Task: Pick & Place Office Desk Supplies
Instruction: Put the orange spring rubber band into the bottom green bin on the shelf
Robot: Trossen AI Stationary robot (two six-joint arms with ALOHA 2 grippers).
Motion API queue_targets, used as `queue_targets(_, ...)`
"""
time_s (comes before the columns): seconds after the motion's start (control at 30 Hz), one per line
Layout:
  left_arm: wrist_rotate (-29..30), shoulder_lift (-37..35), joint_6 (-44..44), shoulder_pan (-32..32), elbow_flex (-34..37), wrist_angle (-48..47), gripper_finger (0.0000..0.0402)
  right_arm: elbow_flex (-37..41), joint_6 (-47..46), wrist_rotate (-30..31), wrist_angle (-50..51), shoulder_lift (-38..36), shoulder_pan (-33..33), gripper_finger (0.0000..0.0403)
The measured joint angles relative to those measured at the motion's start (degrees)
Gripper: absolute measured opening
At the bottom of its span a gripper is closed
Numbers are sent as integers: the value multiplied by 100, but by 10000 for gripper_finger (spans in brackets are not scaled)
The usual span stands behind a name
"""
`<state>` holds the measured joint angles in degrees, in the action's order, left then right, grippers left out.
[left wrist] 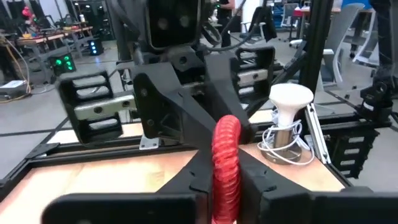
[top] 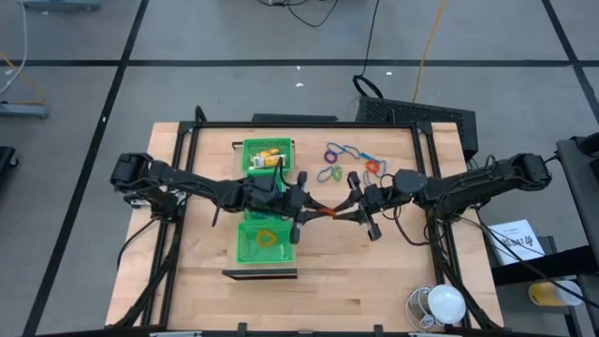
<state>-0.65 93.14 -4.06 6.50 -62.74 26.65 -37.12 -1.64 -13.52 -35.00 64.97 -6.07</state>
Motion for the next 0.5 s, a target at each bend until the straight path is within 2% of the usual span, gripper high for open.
queue_targets(0.13, 88, -164, 126, -15, -2, -51, 50, 0, -58, -28, 245, -120, 5, 125)
queue_targets(0.23, 86, -406, 158, -20, -24, -195, 35, 4, -66, -29, 623, -362, 76, 172)
queue_targets(0.3, 64, -638, 165, -15, -15, -626, 21, 2, -69, -12, 843, -550, 137, 196)
queue_targets(0.43, -272, -1228, 349, 33, -13, -1520, 14, 7, -71, -5, 1463, -914, 212, 223)
queue_targets(0.5, -435, -1473, 519, 94, -26, -1922, 26, 7, -68, -4, 1780, -1105, 258, 228)
